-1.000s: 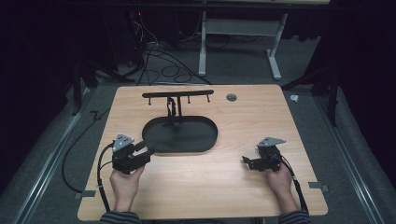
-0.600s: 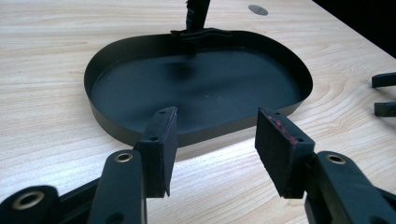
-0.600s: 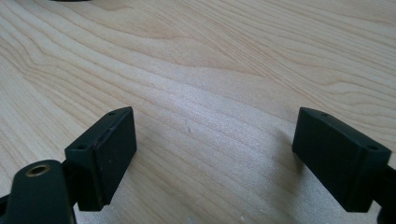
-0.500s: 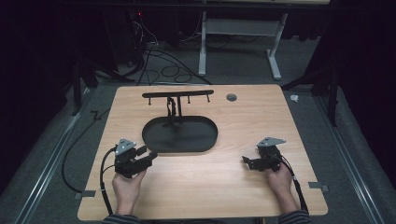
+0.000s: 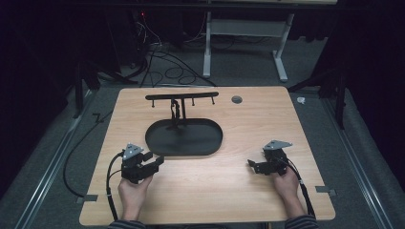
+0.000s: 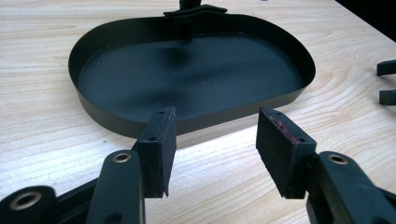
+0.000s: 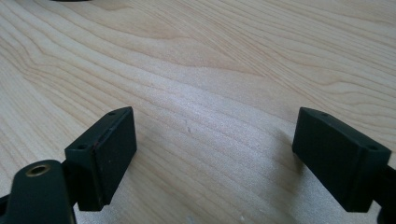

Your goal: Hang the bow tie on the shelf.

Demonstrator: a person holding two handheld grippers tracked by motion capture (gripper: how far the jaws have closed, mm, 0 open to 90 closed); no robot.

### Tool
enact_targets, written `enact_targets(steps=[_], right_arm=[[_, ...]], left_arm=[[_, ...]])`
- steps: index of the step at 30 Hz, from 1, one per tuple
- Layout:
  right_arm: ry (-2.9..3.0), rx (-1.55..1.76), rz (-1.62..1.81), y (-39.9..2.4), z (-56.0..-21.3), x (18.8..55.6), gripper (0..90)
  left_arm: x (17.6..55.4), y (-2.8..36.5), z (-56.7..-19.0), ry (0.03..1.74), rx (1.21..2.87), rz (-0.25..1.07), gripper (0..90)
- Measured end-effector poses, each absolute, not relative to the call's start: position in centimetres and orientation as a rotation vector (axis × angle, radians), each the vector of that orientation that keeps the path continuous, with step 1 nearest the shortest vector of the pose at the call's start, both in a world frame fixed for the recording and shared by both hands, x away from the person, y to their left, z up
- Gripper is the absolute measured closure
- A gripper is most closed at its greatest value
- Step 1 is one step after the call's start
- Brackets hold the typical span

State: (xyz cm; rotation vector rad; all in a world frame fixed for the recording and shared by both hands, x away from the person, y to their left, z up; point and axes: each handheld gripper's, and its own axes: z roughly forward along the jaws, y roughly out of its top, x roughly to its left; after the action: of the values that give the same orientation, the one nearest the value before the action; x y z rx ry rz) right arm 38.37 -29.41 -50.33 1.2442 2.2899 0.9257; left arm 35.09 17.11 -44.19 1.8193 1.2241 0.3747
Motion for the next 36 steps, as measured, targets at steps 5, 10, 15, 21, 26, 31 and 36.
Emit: enact_targets(steps=[5,10,15,21,26,31,36], right_arm=[[2.29,1.247,0.925,-29.4,-50.3,38.4,14.4],[2.29,1.244,0.926,-29.4,-50.3,38.4,14.4],[2.29,1.241,0.927,-29.4,-50.3,38.4,14.4],[2.29,1.246,0.925,-29.4,-50.3,38.4,14.4],[2.29,1.247,0.925,-29.4,-50.3,38.4,14.4],[2.29,1.244,0.926,-29.4,-50.3,38.4,14.4],[2.29,1.244,0.926,-29.4,-50.3,38.4,14.4]], left_arm=[[35.0,17.0,-44.7,1.228,1.837,0.372,48.1],[34.9,17.1,-45.0,1.238,1.837,0.373,47.9],[34.7,17.0,-45.5,1.239,1.847,0.372,47.7],[34.7,16.8,-46.1,1.247,1.856,0.362,47.5],[34.6,16.5,-46.7,1.251,1.86,0.352,47.5],[34.6,16.2,-47.2,1.258,1.865,0.332,47.4],[34.7,15.7,-47.8,1.263,1.888,0.321,47.3]])
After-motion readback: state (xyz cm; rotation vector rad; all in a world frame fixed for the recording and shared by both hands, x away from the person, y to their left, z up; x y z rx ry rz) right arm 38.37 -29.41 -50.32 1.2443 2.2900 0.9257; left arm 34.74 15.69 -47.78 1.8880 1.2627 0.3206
